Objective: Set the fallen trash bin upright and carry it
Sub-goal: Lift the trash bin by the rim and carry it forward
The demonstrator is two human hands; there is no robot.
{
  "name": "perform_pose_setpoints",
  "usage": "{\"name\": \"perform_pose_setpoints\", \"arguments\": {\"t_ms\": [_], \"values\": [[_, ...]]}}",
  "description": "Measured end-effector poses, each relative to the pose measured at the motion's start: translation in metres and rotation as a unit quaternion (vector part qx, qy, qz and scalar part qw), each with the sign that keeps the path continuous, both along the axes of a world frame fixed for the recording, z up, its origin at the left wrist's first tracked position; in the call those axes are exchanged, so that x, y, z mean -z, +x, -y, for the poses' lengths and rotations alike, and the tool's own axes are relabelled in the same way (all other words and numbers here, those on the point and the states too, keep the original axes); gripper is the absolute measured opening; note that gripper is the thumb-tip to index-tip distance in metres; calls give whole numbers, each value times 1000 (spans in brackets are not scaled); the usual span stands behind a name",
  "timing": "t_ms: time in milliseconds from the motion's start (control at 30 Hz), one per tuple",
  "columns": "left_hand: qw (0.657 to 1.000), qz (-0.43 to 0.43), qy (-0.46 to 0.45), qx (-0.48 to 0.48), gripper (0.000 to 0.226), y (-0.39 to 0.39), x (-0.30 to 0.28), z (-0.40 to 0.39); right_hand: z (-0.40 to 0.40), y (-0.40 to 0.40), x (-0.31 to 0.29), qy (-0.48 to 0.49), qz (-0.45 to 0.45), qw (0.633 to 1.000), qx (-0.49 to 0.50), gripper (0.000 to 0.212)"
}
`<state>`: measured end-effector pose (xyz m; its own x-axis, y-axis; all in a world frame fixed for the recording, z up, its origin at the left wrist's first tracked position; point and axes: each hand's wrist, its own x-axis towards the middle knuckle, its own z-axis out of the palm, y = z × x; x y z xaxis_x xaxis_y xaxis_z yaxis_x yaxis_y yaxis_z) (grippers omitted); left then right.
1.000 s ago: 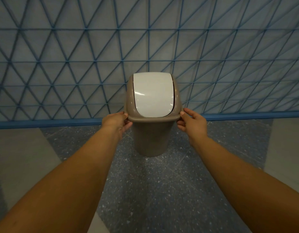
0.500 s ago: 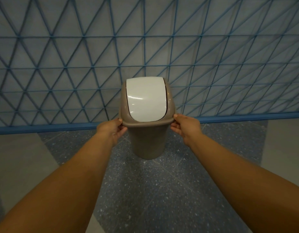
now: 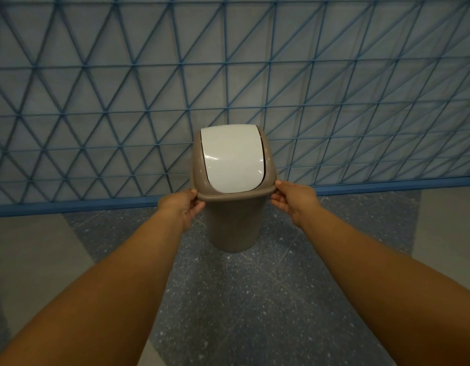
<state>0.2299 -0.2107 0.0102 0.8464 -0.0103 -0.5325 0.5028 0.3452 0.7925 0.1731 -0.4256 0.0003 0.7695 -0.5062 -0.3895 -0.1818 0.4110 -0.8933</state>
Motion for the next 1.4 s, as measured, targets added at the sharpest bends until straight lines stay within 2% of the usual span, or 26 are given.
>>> {"name": "perform_pose_setpoints", "arguments": {"t_ms": [300,400,533,800,967,1400], "values": [[1000,-10,-19,9,29,0,-1,0,-5,9,-1,-22,-29,999,11,13],[999,-19,-36,1,19,-1,2,-2,-5,11,-5,-40,-35,999,2,13],[999,-17,-42,8,31,-4,0,3,-1,7,-1,-29,-40,999,17,13],[999,-16,-37,-13,14,-3,-1,4,-3,5,-1,-9,-31,999,4,12],[1000,-6,-27,-15,34,-4,-2,3,-4,3,1,2,-25,1000,7,13],[999,-5,-31,-20,34,-3,1,2,-5,2,1,10,-23,1000,3,15]]}}
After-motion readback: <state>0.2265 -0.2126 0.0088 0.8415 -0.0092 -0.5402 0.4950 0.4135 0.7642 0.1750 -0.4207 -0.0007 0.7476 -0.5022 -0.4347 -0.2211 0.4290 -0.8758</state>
